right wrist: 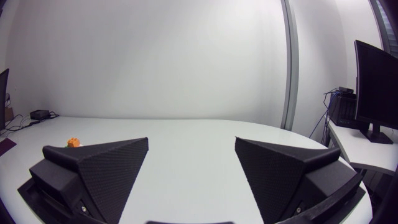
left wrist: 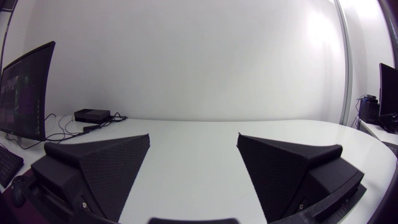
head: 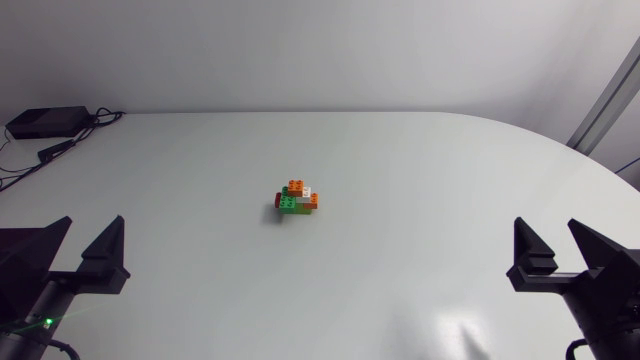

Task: Separate the duplo bricks

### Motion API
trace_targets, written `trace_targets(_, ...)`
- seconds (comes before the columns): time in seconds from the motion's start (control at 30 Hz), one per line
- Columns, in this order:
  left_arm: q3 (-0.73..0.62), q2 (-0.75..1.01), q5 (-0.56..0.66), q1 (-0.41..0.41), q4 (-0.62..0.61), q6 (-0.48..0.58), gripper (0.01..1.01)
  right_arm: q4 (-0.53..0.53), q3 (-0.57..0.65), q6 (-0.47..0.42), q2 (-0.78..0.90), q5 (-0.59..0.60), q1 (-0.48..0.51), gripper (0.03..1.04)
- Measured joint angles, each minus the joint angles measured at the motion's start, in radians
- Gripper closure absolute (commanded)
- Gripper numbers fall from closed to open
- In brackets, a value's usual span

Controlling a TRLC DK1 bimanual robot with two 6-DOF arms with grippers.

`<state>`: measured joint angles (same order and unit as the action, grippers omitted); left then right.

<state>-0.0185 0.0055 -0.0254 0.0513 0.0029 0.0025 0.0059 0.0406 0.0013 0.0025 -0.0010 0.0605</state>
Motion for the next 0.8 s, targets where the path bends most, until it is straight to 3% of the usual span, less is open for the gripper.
trace_targets(0.6,0.0,0.0,0.0,-0.002,0.0,0.0,0.044,0.0,0.0,0.0,0.0,0.0,-0.004,0.06)
trace_targets(0.8,0.0,-0.002,0.004,-0.012,0.0,0.005,0.044,0.0,0.0,-0.002,0.0,0.0,-0.045,0.06)
